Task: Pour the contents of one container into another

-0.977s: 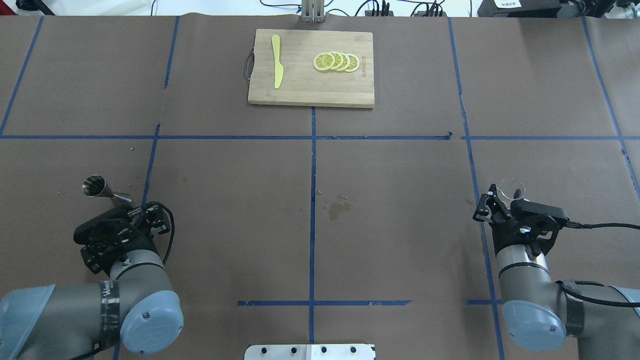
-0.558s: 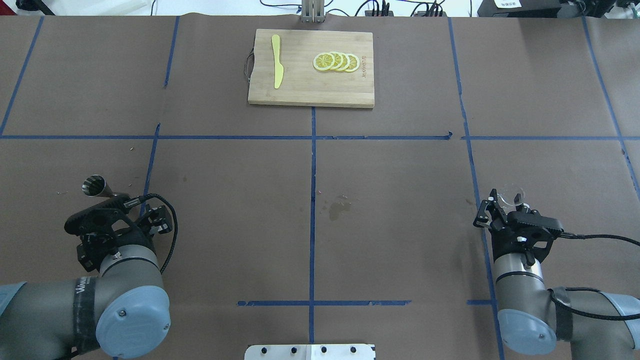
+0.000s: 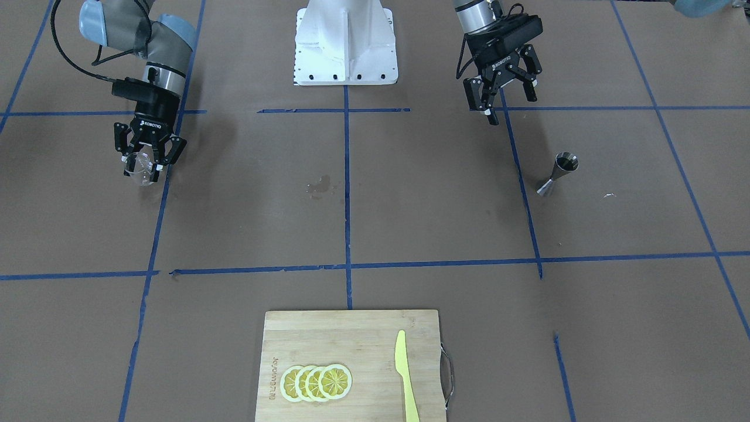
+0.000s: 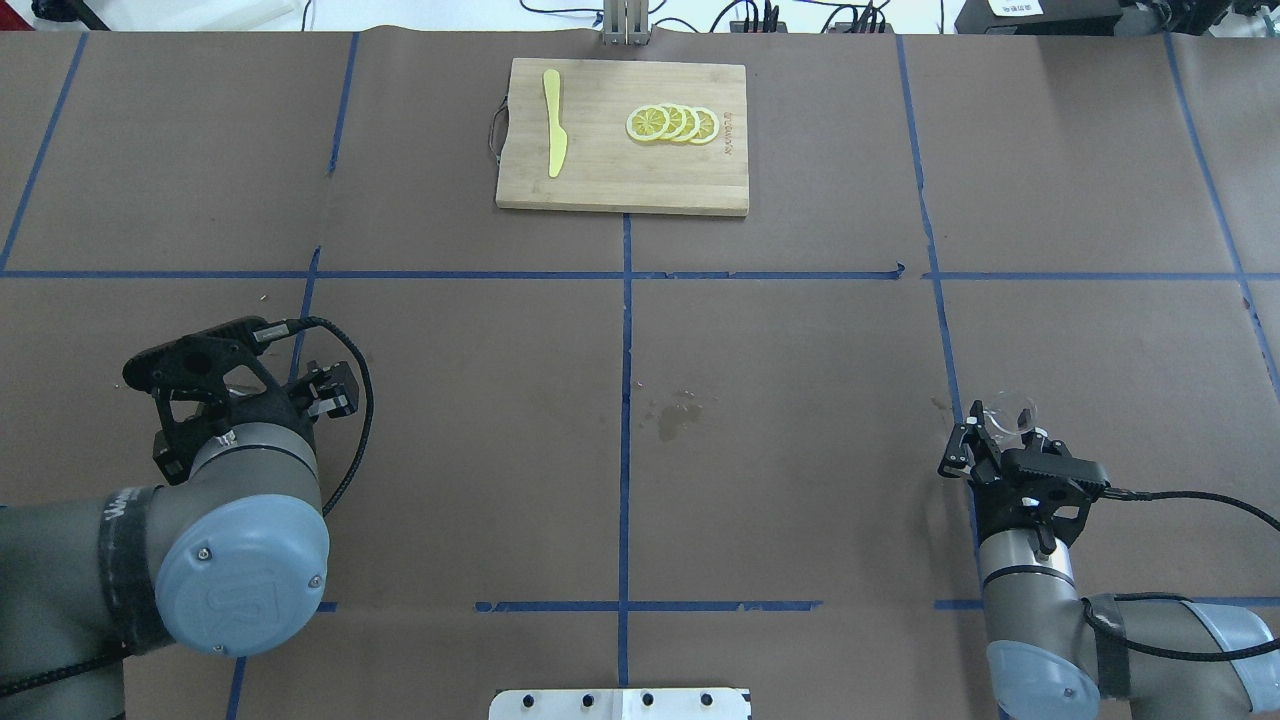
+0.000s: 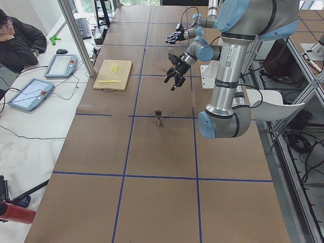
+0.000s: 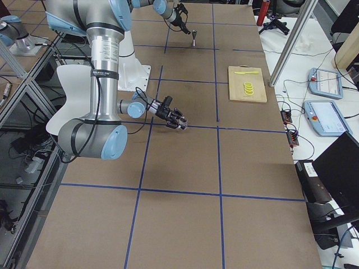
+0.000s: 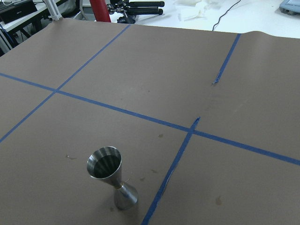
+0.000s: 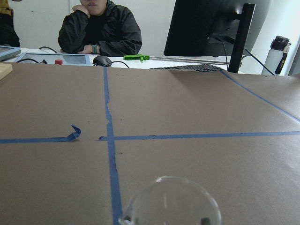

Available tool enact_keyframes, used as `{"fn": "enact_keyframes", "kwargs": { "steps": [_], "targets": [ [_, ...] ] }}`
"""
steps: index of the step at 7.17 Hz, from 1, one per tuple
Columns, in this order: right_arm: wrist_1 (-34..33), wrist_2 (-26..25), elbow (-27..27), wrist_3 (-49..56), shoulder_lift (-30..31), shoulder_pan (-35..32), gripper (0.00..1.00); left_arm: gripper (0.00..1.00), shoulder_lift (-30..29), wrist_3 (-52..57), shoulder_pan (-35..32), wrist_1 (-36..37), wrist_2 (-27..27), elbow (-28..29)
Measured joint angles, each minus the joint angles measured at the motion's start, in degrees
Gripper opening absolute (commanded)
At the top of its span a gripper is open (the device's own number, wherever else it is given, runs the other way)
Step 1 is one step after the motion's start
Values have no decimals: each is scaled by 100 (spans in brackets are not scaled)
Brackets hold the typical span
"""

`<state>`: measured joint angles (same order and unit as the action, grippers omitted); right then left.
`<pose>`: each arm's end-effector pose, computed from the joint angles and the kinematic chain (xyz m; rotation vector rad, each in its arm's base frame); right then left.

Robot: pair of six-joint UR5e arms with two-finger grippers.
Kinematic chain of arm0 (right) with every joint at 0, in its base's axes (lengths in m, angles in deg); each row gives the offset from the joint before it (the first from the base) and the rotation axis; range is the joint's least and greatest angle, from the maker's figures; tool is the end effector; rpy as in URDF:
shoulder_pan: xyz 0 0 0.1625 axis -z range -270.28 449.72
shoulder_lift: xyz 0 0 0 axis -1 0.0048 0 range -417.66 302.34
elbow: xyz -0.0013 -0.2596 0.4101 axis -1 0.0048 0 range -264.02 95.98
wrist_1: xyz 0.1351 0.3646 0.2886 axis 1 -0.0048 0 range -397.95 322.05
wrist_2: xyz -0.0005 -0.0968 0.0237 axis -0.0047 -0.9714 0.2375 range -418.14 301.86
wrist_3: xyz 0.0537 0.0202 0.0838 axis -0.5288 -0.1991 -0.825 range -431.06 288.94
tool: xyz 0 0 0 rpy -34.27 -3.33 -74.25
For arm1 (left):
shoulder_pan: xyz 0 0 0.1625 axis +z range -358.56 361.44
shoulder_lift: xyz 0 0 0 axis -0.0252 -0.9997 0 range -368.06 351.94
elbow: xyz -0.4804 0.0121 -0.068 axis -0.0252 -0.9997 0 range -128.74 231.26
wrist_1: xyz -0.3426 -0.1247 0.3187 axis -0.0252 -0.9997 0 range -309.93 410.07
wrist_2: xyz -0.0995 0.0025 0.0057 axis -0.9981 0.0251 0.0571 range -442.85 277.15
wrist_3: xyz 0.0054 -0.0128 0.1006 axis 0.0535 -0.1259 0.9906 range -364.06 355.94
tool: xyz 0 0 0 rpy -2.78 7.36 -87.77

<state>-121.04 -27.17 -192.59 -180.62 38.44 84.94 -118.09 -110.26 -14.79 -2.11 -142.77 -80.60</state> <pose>-0.4941 -0.2625 0.5609 0.9849 -0.4420 0.5574 0.4406 -0.3201 0.2474 0.5268 0.4179 -0.6554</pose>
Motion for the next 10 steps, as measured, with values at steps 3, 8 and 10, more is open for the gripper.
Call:
{"fn": "enact_keyframes", "kwargs": {
  "steps": [3, 8, 10],
  "targets": [
    [29, 7, 47, 8, -29, 62, 53, 100, -130, 373, -323, -2, -10, -46],
    [30, 5, 61, 26, -30, 91, 100, 100, -133, 544, -451, -4, -16, -126],
    [30, 0, 56, 17, -30, 91, 100, 100, -134, 548, -458, -10, -19, -127]
  ]
}}
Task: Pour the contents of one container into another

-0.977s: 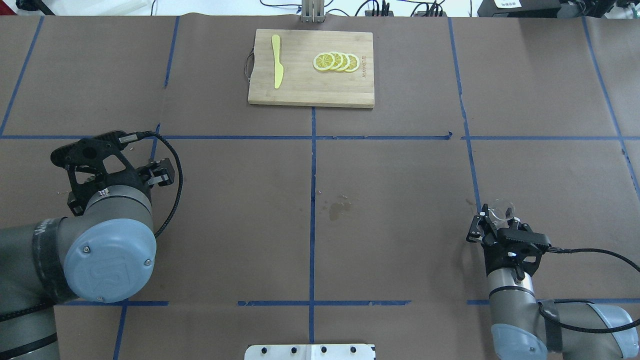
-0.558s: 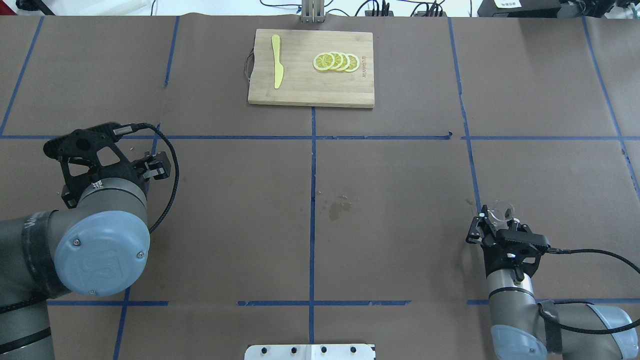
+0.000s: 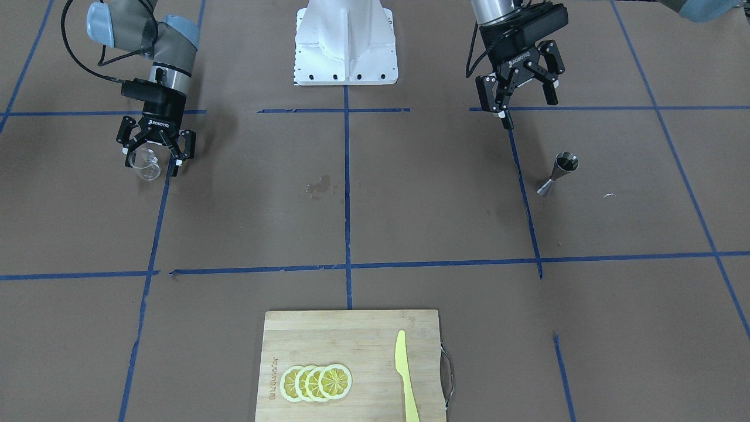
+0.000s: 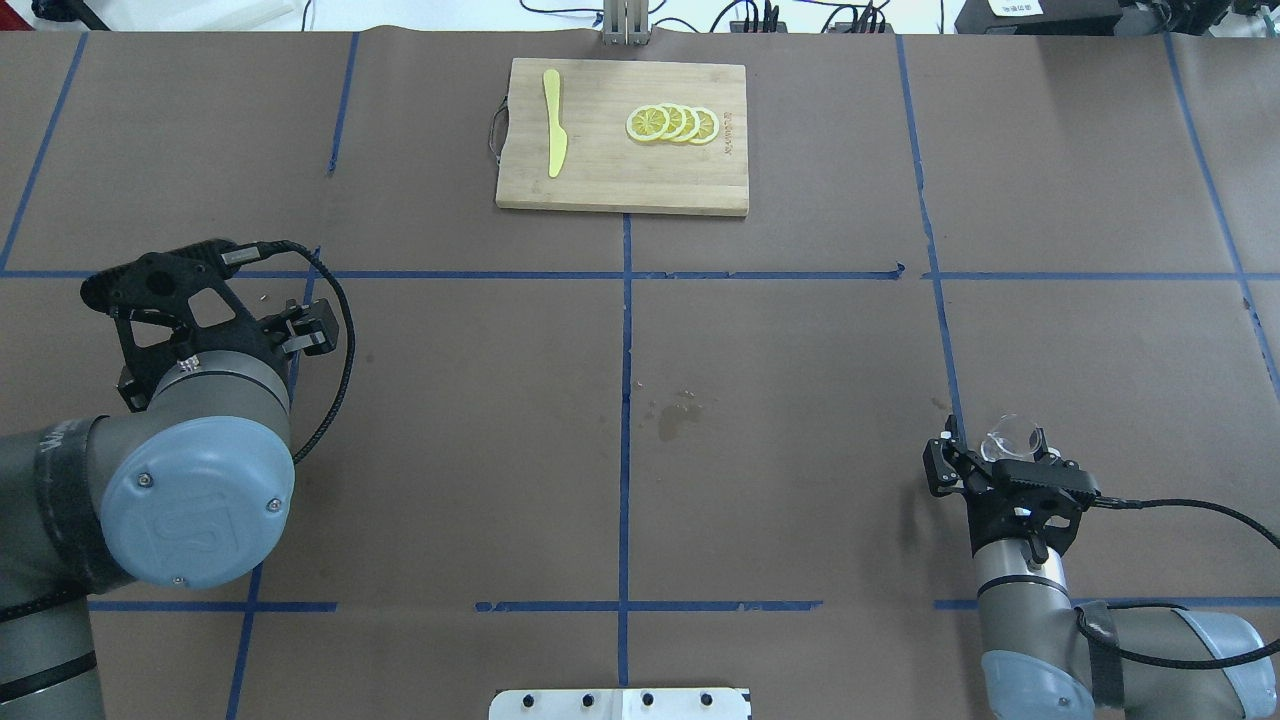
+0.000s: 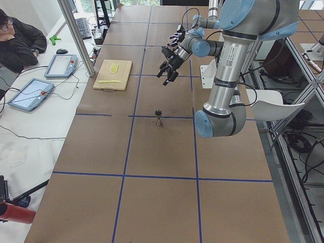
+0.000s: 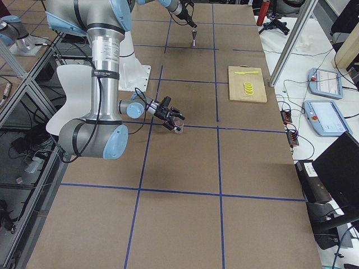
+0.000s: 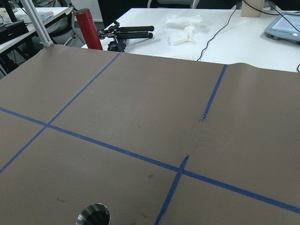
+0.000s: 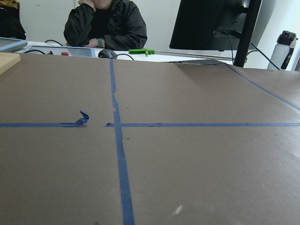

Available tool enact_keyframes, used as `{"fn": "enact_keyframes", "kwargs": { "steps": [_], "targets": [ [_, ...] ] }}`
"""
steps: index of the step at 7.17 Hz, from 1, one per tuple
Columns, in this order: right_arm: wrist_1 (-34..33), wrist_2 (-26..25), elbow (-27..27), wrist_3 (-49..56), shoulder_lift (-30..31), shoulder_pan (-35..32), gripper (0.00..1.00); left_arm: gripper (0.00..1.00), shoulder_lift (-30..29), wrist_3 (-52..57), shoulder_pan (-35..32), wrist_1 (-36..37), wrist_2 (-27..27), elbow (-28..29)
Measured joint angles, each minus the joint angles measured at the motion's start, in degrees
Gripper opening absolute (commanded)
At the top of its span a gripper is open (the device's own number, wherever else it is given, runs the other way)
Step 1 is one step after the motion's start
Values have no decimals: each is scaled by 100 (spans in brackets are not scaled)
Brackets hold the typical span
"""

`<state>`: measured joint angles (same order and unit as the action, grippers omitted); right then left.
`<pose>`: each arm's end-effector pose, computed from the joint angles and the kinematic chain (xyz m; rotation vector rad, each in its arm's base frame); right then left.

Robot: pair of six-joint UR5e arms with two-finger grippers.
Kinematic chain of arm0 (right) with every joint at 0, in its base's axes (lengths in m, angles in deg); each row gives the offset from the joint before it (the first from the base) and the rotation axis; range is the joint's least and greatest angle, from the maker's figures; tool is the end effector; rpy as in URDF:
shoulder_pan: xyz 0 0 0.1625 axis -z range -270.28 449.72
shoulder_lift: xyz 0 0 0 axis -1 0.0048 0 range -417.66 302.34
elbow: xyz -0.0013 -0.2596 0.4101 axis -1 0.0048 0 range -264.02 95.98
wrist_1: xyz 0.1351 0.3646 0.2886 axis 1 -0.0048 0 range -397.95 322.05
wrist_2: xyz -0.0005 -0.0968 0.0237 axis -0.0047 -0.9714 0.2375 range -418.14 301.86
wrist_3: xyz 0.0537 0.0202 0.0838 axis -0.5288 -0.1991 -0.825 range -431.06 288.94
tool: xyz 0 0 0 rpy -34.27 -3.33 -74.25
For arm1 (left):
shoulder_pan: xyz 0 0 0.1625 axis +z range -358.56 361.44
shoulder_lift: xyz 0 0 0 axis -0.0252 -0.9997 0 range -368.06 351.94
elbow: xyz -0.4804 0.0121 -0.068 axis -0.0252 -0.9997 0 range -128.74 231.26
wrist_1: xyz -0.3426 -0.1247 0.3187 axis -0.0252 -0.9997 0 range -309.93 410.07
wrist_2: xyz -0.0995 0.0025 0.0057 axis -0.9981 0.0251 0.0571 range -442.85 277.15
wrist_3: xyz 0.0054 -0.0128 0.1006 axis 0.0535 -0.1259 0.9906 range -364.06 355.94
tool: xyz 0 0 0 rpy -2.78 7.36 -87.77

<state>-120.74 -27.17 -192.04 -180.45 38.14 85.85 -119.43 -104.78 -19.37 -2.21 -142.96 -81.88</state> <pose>-0.5012 -0.2548 0.5631 0.9811 -0.4487 0.5409 0.4076 -0.3517 0.2279 0.5602 0.4176 -0.6503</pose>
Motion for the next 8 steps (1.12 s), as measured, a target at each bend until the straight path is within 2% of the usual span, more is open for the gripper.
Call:
{"fn": "enact_keyframes", "kwargs": {
  "steps": [8],
  "targets": [
    [-18, 11, -21, 9, 96, 13, 100, 100, -92, 0, 13, -17, -26, 27]
  ]
}}
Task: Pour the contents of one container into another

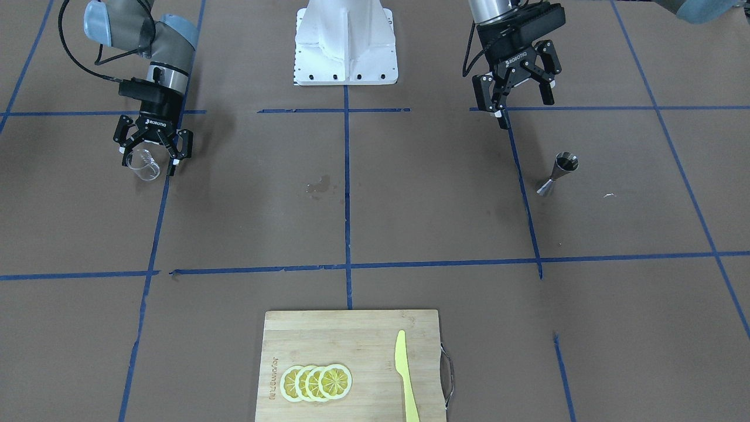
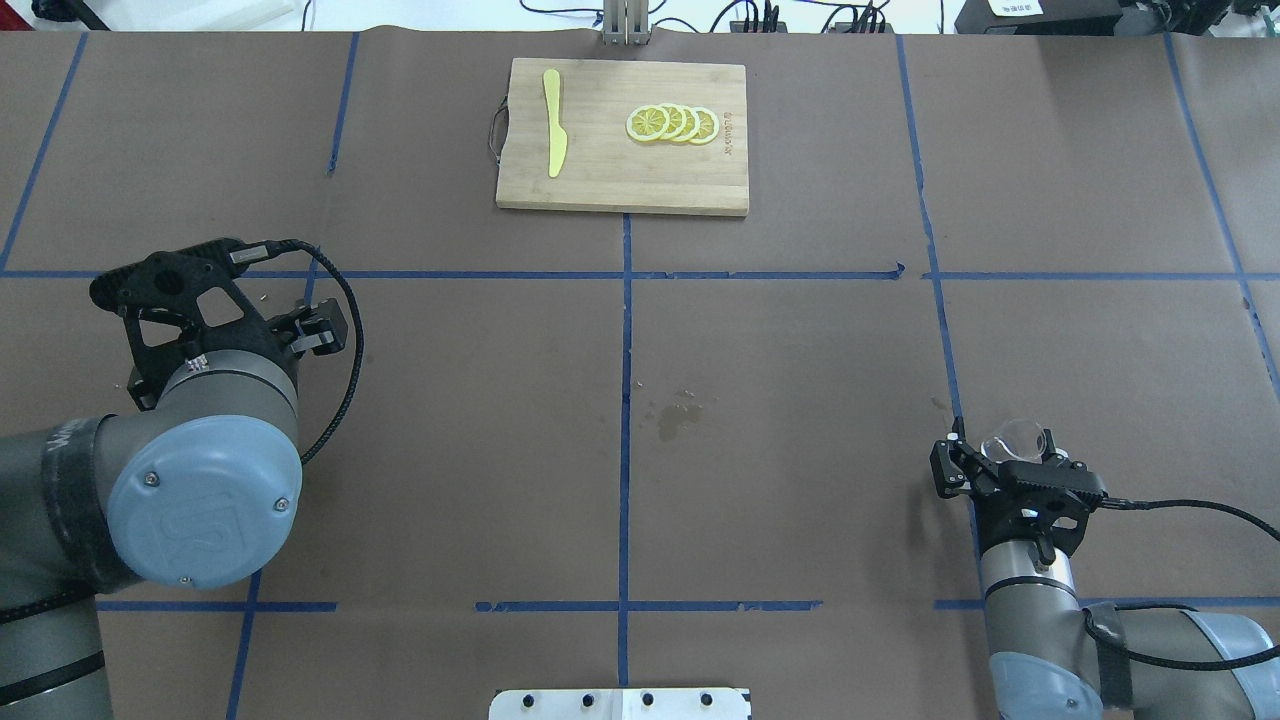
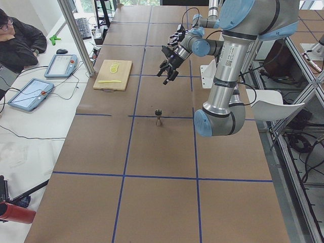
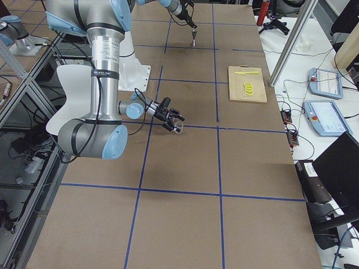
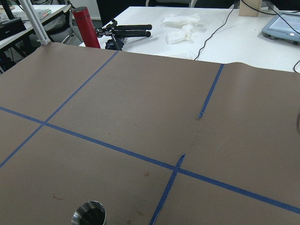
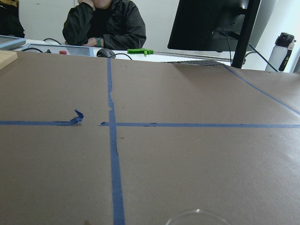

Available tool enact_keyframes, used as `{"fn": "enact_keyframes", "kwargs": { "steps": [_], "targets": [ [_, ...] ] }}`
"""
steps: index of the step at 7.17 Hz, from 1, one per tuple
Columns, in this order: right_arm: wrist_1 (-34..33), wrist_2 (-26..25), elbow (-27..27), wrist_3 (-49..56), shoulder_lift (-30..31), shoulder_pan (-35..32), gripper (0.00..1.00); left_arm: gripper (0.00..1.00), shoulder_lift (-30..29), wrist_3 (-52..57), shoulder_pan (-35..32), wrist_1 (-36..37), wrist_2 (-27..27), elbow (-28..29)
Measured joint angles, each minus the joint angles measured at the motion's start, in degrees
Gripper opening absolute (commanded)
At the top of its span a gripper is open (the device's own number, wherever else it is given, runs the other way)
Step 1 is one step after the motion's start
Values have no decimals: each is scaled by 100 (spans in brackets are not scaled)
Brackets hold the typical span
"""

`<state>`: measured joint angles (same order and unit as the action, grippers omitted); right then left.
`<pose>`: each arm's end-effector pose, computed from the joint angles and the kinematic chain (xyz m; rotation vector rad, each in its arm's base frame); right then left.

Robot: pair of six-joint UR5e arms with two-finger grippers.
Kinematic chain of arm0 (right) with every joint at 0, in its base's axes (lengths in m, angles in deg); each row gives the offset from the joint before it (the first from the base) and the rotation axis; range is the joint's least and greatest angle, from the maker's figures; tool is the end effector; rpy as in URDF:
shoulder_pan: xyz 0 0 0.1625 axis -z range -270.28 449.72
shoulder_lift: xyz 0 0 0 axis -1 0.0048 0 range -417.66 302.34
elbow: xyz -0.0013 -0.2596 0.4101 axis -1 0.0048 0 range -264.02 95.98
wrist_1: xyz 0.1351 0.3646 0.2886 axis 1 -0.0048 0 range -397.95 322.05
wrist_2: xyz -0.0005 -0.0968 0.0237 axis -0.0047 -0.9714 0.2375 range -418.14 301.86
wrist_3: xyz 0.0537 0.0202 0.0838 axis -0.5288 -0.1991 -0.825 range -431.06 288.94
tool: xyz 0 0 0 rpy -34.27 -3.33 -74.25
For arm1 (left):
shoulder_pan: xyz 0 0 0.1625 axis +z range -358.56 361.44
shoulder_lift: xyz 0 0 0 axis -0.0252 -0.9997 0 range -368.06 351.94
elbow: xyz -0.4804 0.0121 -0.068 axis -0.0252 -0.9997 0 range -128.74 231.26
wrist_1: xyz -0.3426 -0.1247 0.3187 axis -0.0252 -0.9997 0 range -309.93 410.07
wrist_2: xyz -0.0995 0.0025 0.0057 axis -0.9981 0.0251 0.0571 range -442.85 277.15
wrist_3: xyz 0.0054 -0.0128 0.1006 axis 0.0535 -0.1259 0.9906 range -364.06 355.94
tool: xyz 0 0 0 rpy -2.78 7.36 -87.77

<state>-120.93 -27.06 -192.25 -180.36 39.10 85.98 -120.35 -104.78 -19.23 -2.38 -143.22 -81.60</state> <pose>-0.4947 -0.2531 0.5701 0.9815 -0.4339 0.5291 0.4115 -0.3514 0.2211 0.5558 0.4329 -0.6502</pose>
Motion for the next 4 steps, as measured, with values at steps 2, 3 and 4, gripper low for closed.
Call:
{"fn": "enact_keyframes", "kwargs": {
  "steps": [2, 3, 4],
  "targets": [
    [-7, 53, -22, -9, 86, -3, 100, 100, -51, 6, 1, -1, 5, 5],
    [-7, 108, -68, -11, 134, -3, 100, 100, -65, 8, -1, -1, 7, 9],
    [-8, 178, -171, -12, 179, -4, 100, 100, -70, 9, -2, -1, 8, 12]
  ]
}}
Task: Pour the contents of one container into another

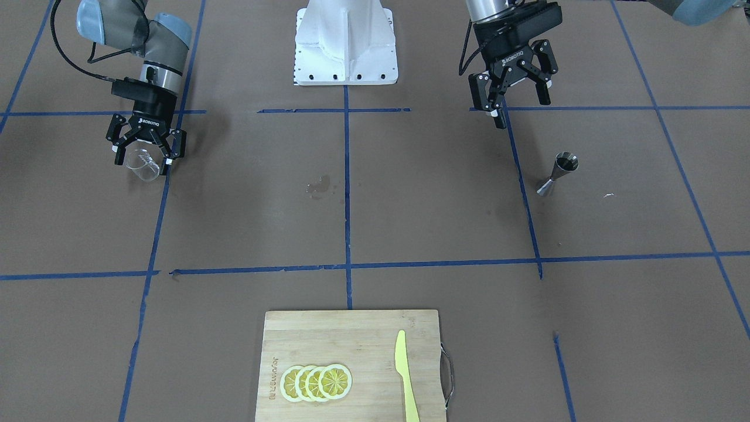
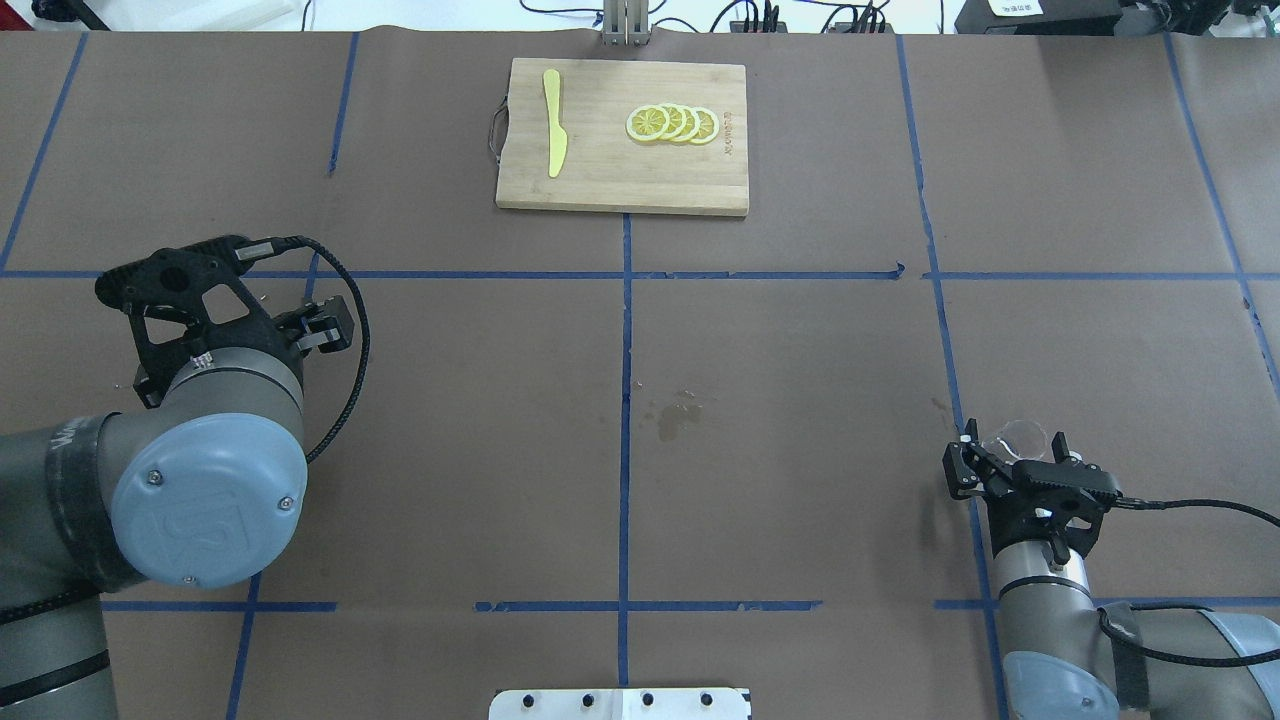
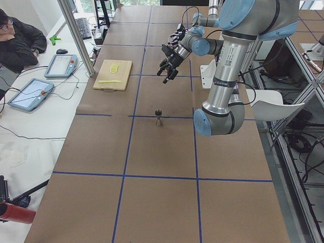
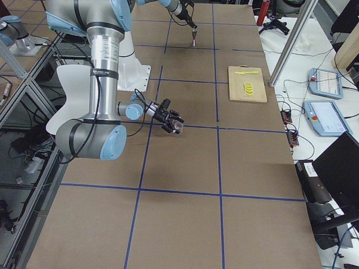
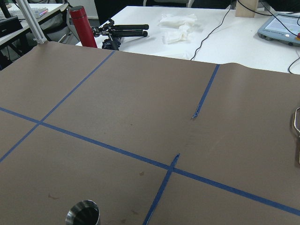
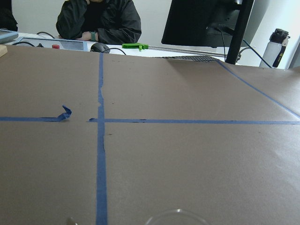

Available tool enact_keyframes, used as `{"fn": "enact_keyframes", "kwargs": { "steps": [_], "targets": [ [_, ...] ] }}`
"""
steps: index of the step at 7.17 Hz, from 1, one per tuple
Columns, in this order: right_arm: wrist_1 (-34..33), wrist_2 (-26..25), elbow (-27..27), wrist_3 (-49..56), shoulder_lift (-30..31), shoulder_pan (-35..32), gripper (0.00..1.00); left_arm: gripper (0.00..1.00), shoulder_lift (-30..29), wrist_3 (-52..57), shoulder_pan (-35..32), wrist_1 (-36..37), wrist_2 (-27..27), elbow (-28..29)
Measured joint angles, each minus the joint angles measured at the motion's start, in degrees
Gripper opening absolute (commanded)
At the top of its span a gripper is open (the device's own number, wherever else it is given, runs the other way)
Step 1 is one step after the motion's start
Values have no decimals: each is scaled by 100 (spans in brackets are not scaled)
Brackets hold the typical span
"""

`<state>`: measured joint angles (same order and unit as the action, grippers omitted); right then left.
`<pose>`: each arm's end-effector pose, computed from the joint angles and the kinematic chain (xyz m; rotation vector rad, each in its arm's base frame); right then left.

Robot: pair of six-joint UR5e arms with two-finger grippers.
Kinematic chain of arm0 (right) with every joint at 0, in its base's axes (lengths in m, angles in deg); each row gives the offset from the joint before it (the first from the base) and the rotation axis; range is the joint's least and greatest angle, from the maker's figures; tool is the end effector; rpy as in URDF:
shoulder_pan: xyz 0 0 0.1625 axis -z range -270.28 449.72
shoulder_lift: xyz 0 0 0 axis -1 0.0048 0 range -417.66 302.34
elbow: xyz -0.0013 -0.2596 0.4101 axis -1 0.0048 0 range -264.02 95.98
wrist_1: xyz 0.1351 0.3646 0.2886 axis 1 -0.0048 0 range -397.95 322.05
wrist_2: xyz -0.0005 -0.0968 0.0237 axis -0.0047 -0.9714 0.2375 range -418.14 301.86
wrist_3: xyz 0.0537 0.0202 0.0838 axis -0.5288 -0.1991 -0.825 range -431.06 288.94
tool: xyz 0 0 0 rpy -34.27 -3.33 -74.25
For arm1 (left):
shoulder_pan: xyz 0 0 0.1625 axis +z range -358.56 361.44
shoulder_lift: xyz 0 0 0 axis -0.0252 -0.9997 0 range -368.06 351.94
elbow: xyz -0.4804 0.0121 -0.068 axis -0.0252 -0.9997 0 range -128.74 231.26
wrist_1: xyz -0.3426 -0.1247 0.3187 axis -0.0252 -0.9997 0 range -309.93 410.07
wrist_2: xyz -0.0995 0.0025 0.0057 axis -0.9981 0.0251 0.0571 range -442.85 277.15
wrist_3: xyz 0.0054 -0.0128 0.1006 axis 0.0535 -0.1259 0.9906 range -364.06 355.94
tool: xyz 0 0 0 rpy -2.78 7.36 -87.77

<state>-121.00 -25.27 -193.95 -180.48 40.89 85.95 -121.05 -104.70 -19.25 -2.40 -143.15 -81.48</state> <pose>-0.4807 -0.2507 0.5717 0.9504 -0.4296 0.5272 0.4127 -0.3522 0.2155 0.5579 0.4427 -0.6517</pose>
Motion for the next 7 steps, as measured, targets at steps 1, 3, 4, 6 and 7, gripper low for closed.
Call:
{"fn": "enact_keyframes", "kwargs": {
  "steps": [1, 3, 4, 6, 7],
  "targets": [
    [-5, 107, -158, 0, 52, 0, 100, 100, -3, -2, -3, 0, -2, 1],
    [-30, 350, -540, 24, 234, -3, 100, 100, 0, 11, -5, 0, -6, -8],
    [-122, 509, -834, 93, 366, -12, 100, 100, -4, 77, -8, 0, -21, -22],
    [-545, 943, -1462, 427, 488, -71, 100, 100, -9, 387, -22, -64, -54, -44],
    [-632, 1285, -1705, 752, 493, -212, 100, 100, 1, 575, -30, -165, -64, -47]
  ]
}}
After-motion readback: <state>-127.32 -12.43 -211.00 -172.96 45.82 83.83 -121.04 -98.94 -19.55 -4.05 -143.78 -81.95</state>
